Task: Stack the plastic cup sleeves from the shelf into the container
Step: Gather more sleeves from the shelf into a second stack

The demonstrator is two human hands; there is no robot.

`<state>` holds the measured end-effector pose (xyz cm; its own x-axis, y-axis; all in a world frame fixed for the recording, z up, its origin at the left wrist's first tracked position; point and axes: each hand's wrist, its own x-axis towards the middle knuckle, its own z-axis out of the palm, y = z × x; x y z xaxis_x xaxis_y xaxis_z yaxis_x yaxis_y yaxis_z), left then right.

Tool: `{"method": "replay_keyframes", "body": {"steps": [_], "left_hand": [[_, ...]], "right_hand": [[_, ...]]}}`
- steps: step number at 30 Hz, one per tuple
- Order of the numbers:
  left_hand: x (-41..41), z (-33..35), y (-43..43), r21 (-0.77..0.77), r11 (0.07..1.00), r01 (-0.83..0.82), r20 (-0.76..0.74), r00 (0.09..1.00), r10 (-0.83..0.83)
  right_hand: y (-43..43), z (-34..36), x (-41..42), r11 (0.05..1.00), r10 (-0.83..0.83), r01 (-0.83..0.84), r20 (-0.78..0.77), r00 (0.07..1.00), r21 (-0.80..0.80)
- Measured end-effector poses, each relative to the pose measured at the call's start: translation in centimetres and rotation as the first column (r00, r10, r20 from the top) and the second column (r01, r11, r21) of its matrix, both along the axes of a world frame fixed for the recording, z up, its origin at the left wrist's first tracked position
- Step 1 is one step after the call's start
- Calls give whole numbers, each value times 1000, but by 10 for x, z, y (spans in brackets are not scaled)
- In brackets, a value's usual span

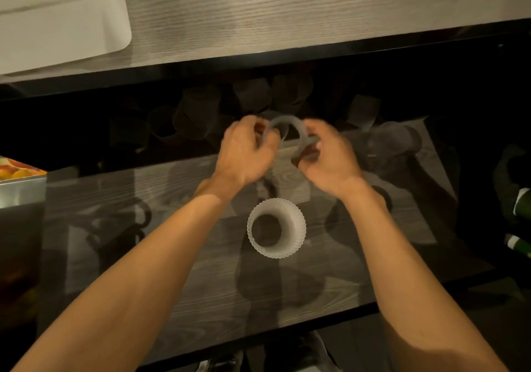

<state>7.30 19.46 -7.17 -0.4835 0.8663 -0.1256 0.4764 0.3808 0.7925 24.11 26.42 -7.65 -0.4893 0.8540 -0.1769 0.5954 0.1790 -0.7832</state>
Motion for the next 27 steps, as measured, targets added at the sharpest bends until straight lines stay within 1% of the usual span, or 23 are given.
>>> {"method": "replay_keyframes", "body": {"steps": [3,5,7,9,12,15,18,20,22,25,27], "left_hand": [[-4,11,12,-16,994,-111,48,993,112],[-6,9,17,-79,989,-121,90,988,128],[-8,0,19,-173,982,-75,107,990,95],[-8,-8,19,-237,971,-30,87,995,52],[-7,-15,18,-257,966,7,14,1000,-4],[-2,-15,20,-305,950,69,39,997,-60],[1,-18,22,-327,937,125,47,992,-116],[3,-19,24,-322,933,164,88,986,-143],[7,-19,28,-333,923,190,175,975,-138],[15,-14,35,-314,921,233,340,933,-120],[22,-7,44,-276,917,288,389,906,-168]], "right_hand": [[16,4,-20,990,23,-23,-5,1000,137],[22,-2,-30,988,6,-14,54,999,152],[23,-10,-33,994,16,-32,142,990,108],[22,-19,-31,994,43,-60,185,982,88],[20,-26,-26,996,52,-62,152,987,58],[16,-27,-21,997,73,-68,153,985,-43],[10,-28,-13,994,80,-65,191,978,-86],[7,-31,-3,984,73,-47,149,986,-174],[4,-35,8,968,49,-25,91,995,-251],[3,-38,26,977,-43,54,58,997,-208],[6,-37,42,976,-126,127,14,992,-175]]}}
